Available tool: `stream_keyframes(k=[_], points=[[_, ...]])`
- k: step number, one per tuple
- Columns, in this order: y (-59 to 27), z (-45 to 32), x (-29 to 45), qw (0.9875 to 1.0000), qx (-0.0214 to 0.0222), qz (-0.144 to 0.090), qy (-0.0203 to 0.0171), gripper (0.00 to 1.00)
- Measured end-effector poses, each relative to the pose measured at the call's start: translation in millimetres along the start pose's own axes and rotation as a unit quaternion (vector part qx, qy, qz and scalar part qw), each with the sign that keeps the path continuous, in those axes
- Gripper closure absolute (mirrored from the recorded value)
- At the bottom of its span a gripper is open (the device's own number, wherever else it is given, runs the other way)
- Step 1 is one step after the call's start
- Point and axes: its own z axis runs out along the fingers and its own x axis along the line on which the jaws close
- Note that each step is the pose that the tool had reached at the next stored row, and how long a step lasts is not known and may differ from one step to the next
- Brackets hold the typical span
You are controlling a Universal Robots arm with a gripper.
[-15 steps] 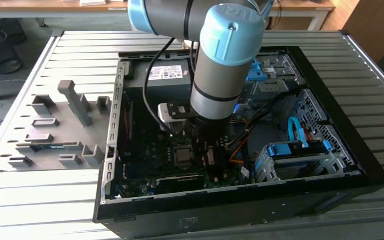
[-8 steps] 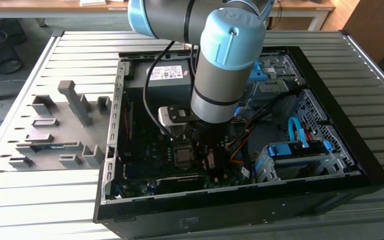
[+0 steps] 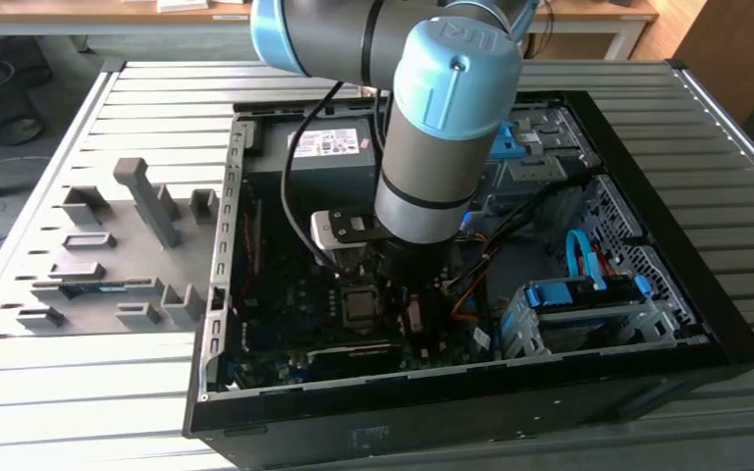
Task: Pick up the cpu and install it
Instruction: 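Install the first cpu locking lever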
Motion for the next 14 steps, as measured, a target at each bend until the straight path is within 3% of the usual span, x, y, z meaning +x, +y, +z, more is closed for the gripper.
stream_keyframes(k=[9,10,12,14], points=[[0.3,0.0,2.0,1.0000,0.0000,0.000,-0.0002,0.90],[0.3,-0.1,2.2,1.0000,0.0005,0.000,-0.0027,0.90],[0.4,-0.3,2.2,0.9999,0.0024,-0.001,-0.0159,0.90],[0.7,-0.6,2.7,0.9998,0.0031,-0.002,-0.0208,0.90]])
